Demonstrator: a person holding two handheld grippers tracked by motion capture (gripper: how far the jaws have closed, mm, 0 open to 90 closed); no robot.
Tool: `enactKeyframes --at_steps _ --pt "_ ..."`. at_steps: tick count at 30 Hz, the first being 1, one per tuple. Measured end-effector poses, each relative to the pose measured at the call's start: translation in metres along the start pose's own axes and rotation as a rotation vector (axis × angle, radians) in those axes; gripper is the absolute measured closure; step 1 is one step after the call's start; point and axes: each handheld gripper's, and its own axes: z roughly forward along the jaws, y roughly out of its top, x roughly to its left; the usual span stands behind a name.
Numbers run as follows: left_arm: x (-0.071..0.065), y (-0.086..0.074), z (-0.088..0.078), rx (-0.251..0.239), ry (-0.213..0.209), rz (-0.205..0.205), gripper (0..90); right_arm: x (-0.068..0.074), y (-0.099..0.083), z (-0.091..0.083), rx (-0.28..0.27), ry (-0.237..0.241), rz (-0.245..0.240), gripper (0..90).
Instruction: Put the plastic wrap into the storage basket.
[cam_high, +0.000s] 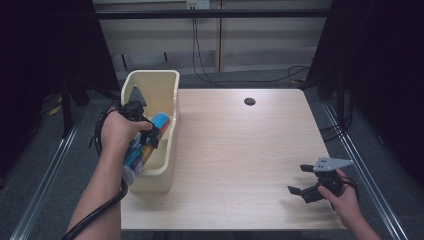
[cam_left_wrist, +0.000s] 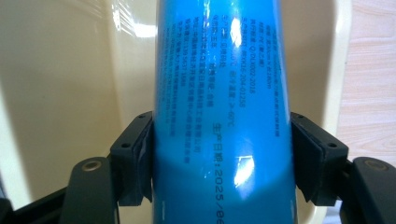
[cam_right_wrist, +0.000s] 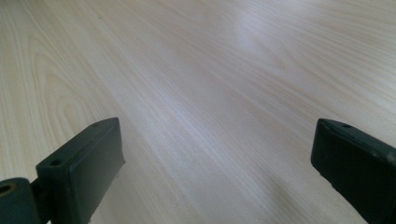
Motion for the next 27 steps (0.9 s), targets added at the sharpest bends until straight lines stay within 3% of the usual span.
enactKeyframes --at_steps 9,11,23,24,25,26,27 --pt "0.001 0.003 0.01 0.028 0.006 0.011 32.0 0.0 0.0 0.001 0.002 0.009 0.003 2.4" --pt "0.0 0.004 0.011 0.031 0.004 -0.003 32.0 0.0 0.0 0.001 0.003 0.006 0.0 2.4" --pt "-0.001 0.007 0.007 0.037 -0.014 -0.02 31.5 0.0 -0.001 0.0 0.004 0.004 0.0 2.4" --pt "-0.001 0.007 0.004 0.021 -0.008 -0.023 34.9 0.0 -0.001 0.0 0.006 0.006 0.001 2.4" --pt "-0.001 0.008 -0.01 -0.041 -0.012 -0.05 49.0 0.0 -0.001 0.0 0.005 0.005 0.0 2.4" --pt "-0.001 0.008 -0.01 -0.041 -0.012 -0.05 55.6 0.0 -0.001 0.0 0.003 0.008 0.001 2.4" --pt "-0.001 0.007 -0.016 -0.028 -0.045 -0.059 55.6 0.0 -0.001 0.0 0.003 0.008 0.001 2.4"
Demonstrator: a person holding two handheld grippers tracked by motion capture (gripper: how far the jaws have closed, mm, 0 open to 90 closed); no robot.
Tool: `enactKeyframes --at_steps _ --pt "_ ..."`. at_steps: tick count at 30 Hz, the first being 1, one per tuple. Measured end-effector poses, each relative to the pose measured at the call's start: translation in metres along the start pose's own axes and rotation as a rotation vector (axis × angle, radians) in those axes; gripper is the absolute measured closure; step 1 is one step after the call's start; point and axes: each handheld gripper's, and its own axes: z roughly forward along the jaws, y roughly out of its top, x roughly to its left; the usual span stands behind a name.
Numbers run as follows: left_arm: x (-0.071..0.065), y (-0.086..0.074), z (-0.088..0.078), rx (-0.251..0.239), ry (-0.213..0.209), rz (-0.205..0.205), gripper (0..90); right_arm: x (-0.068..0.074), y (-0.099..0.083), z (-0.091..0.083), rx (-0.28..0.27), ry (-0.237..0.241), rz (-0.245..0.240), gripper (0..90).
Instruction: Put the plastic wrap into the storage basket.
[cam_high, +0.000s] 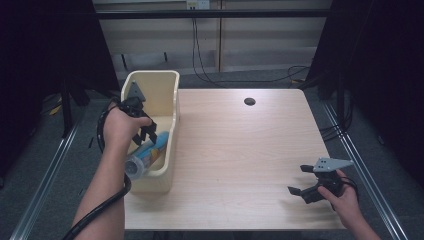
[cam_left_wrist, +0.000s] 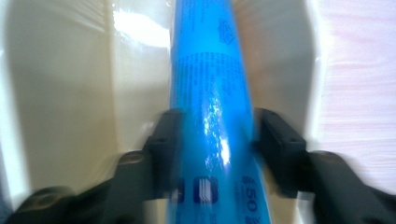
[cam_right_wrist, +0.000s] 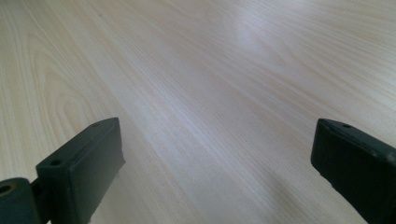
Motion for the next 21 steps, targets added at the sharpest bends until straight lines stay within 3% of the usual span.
enactKeyframes --at_steps 1,2,3,6,21 --pt "0.0 -0.001 -0.004 -0.001 -0.028 0.011 55.9 0.0 0.0 0.0 0.001 -0.004 -0.002 2.4" --pt "-0.002 -0.001 -0.008 -0.012 -0.024 0.011 54.1 0.0 0.0 0.0 0.001 -0.004 -0.003 2.5" --pt "-0.004 -0.002 -0.011 -0.014 0.015 0.019 53.8 0.0 0.001 0.0 0.001 -0.003 -0.001 2.4" --pt "-0.002 -0.002 -0.015 -0.025 0.001 0.015 51.3 0.001 0.001 -0.001 -0.003 -0.007 -0.005 2.4" --pt "-0.008 -0.002 -0.009 -0.069 -0.038 0.071 34.6 0.001 0.001 -0.002 -0.003 -0.006 -0.004 2.4"
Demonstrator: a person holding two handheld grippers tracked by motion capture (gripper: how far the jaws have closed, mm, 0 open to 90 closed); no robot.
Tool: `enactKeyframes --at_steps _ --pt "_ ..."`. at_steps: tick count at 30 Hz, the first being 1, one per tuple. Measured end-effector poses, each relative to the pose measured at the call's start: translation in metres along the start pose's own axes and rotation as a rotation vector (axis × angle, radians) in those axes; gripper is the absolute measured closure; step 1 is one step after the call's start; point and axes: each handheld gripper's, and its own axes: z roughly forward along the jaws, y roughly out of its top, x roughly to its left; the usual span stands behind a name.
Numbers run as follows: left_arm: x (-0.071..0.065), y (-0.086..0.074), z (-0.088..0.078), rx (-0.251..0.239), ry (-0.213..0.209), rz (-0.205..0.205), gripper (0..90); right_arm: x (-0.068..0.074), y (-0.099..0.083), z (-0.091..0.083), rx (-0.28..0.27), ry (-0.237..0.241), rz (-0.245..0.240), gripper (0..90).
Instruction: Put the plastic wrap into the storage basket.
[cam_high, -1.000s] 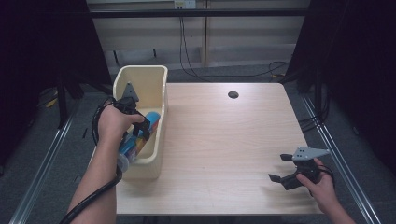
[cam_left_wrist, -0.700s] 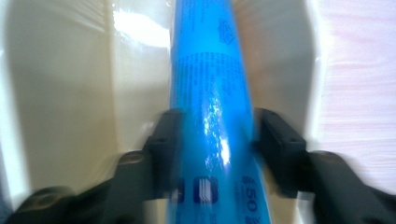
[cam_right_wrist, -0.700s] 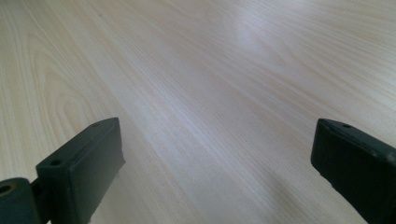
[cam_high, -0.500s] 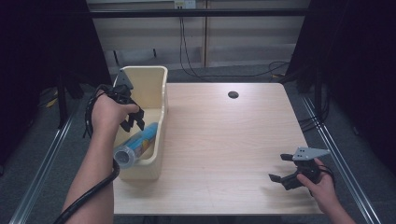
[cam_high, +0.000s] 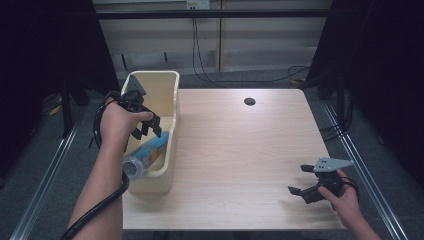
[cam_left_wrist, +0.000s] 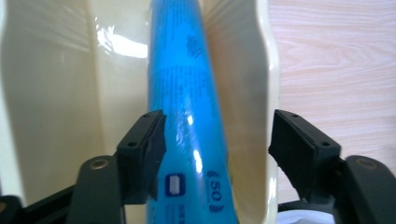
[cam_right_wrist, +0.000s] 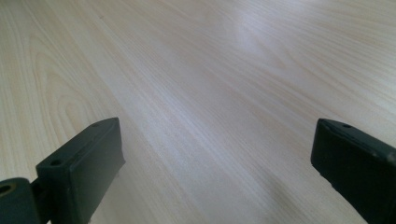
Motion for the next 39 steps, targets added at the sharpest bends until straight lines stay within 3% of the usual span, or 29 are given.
enactKeyframes --at_steps 2,10,23,39 --pt "-0.002 0.0 0.002 -0.01 -0.006 0.019 30.9 0.0 0.0 0.0 0.0 0.0 0.0 2.4" --pt "-0.006 0.0 0.004 -0.018 -0.025 0.036 24.5 0.001 0.0 -0.001 0.001 0.001 -0.001 2.5" --pt "-0.026 0.001 0.005 -0.056 -0.066 0.098 12.5 0.0 0.002 0.0 -0.006 0.002 -0.001 2.4" --pt "-0.064 0.003 0.013 -0.104 -0.121 0.202 8.5 0.001 0.002 -0.001 -0.008 -0.003 -0.002 2.4"
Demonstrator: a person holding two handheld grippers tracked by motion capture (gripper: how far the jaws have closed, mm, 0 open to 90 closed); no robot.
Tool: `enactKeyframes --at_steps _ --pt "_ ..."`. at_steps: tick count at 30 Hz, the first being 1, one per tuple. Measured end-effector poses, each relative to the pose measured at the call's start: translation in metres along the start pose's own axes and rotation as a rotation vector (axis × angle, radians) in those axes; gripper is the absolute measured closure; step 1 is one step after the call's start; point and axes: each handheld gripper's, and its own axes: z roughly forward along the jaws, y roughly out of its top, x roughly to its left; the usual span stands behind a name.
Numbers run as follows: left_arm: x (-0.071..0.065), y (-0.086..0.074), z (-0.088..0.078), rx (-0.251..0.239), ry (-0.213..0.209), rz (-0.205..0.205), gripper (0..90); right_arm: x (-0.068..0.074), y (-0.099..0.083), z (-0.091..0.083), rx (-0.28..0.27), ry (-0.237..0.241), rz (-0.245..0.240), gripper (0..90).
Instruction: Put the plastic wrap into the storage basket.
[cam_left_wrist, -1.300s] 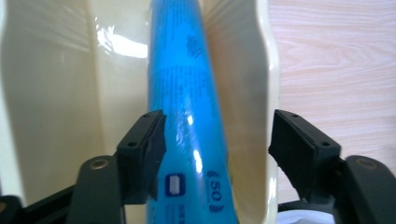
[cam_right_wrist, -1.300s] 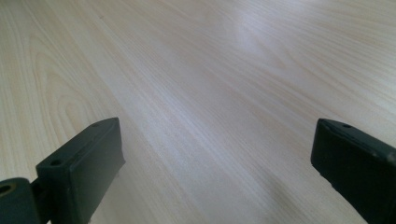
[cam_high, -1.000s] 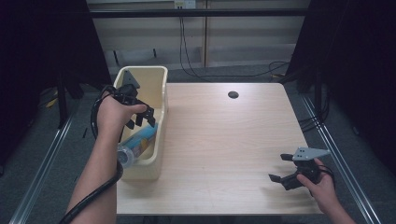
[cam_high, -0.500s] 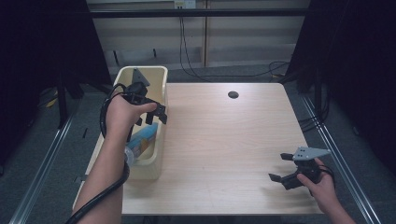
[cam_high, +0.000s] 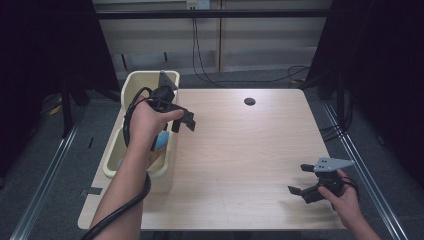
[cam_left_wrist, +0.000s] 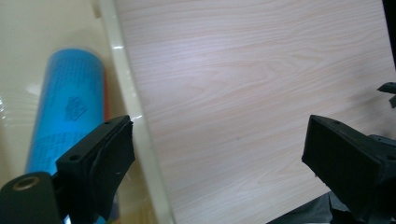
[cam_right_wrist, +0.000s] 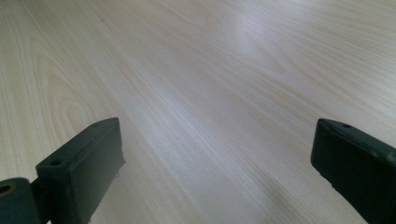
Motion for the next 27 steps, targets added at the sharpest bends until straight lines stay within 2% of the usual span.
enactKeyframes --at_steps 2,5,8,11,19,24,26,27 --pt "-0.005 0.002 0.002 -0.001 -0.01 0.02 7.9 0.0 0.0 0.0 0.001 0.003 0.0 2.5" --pt "-0.008 0.003 0.005 -0.012 -0.018 0.015 7.2 0.0 0.0 0.0 0.001 0.003 -0.001 2.4" --pt "-0.012 0.004 0.009 -0.019 -0.02 0.035 6.7 0.0 0.0 0.0 -0.002 0.002 -0.001 2.4" --pt "-0.017 0.004 0.015 -0.012 -0.033 0.066 5.5 0.0 0.0 0.0 0.0 0.003 -0.002 2.4" --pt "-0.025 0.004 0.027 -0.009 -0.055 0.081 4.9 0.0 0.0 0.0 0.001 0.002 -0.002 2.4" --pt "-0.031 0.003 0.036 -0.001 -0.067 0.119 4.9 0.0 0.0 0.0 0.001 0.001 -0.005 2.4" --pt "-0.032 0.003 0.038 -0.003 -0.07 0.121 4.8 0.0 0.0 0.0 0.001 0.002 -0.004 2.4" --pt "-0.033 0.002 0.042 0.005 -0.073 0.136 4.8 0.0 0.0 0.0 0.002 0.002 -0.003 2.4"
